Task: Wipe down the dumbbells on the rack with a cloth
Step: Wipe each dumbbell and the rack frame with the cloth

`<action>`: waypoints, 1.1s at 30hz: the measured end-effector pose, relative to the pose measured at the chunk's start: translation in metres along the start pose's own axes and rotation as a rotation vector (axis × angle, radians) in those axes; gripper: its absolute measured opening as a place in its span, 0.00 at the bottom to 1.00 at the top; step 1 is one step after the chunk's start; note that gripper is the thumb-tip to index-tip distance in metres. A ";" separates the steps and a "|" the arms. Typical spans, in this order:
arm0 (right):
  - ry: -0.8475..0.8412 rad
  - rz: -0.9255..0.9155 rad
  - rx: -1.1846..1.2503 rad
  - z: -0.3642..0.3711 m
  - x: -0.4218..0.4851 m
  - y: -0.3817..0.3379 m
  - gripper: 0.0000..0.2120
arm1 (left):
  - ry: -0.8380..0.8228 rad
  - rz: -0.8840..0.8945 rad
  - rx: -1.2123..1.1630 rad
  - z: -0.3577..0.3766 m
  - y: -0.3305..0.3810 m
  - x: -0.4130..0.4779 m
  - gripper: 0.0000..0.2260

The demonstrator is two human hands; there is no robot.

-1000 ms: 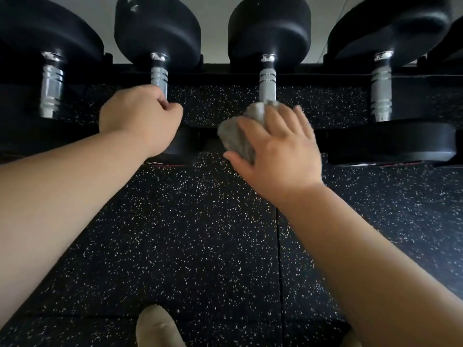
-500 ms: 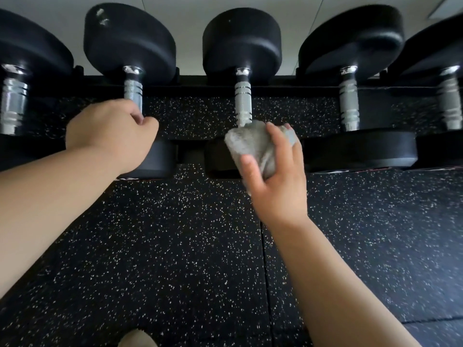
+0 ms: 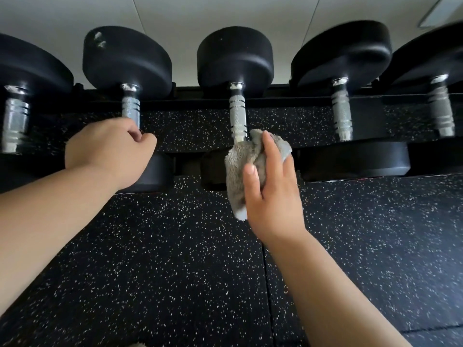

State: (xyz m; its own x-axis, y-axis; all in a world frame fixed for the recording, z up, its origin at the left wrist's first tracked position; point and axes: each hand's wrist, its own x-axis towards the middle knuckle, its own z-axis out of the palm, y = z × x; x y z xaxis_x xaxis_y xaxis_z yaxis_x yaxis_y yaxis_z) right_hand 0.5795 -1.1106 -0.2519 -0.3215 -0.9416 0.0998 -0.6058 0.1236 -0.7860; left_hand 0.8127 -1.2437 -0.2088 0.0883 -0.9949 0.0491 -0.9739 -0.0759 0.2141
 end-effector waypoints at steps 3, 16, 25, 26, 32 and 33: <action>-0.007 -0.032 0.135 -0.004 0.003 0.029 0.34 | -0.008 -0.007 -0.007 0.001 -0.002 0.000 0.11; -0.102 0.129 -0.051 -0.015 0.112 -0.046 0.29 | -0.018 0.003 -0.006 -0.001 -0.002 -0.001 0.13; -0.712 0.431 -0.310 -0.028 0.127 -0.036 0.34 | -0.015 -0.011 -0.022 0.000 -0.003 -0.001 0.13; -0.718 0.402 -0.368 -0.026 0.131 -0.036 0.32 | -0.014 -0.009 -0.023 0.000 -0.003 0.000 0.13; -0.489 0.196 -0.590 0.000 0.167 -0.043 0.23 | -0.008 0.005 -0.023 -0.001 -0.004 0.000 0.13; -0.441 0.171 -0.587 0.004 0.172 -0.045 0.21 | -0.003 0.005 -0.024 0.000 -0.004 0.000 0.13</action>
State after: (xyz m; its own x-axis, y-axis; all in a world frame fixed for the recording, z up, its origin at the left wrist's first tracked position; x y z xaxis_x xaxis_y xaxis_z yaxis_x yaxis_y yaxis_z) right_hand 0.5543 -1.2797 -0.2014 -0.1993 -0.9173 -0.3448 -0.9018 0.3093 -0.3017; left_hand 0.8168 -1.2432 -0.2095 0.0824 -0.9955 0.0474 -0.9691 -0.0689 0.2368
